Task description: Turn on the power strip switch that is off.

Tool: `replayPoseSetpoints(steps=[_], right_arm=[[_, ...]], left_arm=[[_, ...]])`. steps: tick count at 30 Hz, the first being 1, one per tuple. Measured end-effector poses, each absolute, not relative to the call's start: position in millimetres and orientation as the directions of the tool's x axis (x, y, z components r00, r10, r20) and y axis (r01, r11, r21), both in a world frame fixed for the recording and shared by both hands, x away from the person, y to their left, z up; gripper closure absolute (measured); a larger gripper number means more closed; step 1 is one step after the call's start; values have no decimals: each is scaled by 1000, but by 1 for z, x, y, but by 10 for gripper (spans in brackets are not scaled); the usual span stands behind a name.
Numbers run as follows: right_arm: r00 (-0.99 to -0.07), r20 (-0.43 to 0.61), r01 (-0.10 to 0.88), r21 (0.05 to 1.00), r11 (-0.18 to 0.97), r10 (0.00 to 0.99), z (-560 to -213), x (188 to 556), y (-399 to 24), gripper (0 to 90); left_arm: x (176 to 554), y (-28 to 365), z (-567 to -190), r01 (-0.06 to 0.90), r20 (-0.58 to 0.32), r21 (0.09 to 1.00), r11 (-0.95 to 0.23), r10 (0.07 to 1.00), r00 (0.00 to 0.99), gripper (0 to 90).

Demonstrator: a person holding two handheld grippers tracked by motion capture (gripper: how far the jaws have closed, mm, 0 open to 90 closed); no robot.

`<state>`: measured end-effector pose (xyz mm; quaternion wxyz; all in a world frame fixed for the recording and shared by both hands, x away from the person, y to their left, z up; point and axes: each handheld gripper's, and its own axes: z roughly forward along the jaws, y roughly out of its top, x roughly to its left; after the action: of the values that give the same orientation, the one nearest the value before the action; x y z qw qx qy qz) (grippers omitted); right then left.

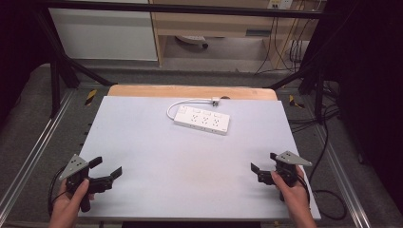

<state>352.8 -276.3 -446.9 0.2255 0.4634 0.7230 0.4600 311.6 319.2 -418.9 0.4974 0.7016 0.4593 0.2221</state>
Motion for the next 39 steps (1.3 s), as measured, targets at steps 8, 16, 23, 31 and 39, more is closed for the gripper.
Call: replayPoseSetpoints(steps=[8, 16, 23, 31, 39], right_arm=[[-460, 102, 471, 870, 145, 882, -449, 355, -279, 66], [-478, 102, 458, 876, 149, 872, -447, 354, -276, 48], [-487, 100, 434, 890, 142, 868, -443, 354, -274, 46], [-496, 96, 398, 909, 127, 863, -438, 353, -272, 42], [-513, 100, 376, 919, 119, 852, -433, 352, -267, 36]], left_arm=[[313, 317, -419, 419, -136, 902, -100, 857, 497, 74], [313, 317, -419, 421, -141, 902, -99, 853, 503, 74], [313, 316, -419, 421, -139, 901, -107, 848, 512, 74], [313, 316, -419, 417, -139, 902, -107, 844, 517, 74], [313, 315, -419, 413, -132, 903, -116, 841, 525, 73]])
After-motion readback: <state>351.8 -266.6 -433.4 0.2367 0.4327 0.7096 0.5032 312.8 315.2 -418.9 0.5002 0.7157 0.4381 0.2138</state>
